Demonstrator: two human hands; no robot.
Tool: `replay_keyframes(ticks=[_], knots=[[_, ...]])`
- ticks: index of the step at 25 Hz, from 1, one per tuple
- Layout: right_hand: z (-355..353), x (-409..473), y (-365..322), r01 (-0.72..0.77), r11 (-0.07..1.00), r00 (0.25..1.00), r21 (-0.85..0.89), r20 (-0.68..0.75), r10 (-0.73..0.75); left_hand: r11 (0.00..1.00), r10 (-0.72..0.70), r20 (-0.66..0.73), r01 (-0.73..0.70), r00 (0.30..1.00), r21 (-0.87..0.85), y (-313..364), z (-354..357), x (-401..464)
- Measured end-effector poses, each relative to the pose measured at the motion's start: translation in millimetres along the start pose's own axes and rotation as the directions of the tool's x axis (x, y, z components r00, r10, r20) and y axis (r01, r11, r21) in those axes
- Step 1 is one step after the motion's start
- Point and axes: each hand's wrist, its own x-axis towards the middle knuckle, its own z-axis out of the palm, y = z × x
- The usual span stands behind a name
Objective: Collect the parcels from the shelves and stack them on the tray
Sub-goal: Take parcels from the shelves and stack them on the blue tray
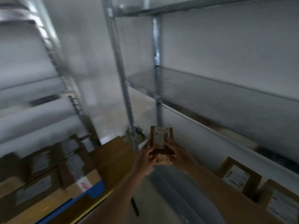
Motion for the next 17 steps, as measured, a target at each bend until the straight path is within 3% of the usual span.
replay_keyframes(ticks=[3,7,9,17], knots=[[-1,6,-72,0.148,0.989,0.987,0.004,0.069,-0.148,0.991,-0.055,-0.178,0.076,0.982,0.111,15,-72,-47],[2,18,-173,0.359,0.933,0.931,0.031,0.062,-0.360,0.983,-0.095,-0.313,0.139,0.945,0.120,20,-161,-99],[8,22,-228,0.424,0.905,0.903,-0.019,0.083,-0.421,0.982,-0.102,-0.373,0.154,0.922,0.112,17,-209,-127],[56,30,-399,0.616,0.784,0.764,0.078,0.182,-0.619,0.966,-0.095,-0.546,0.209,0.832,0.150,-18,-347,-226]])
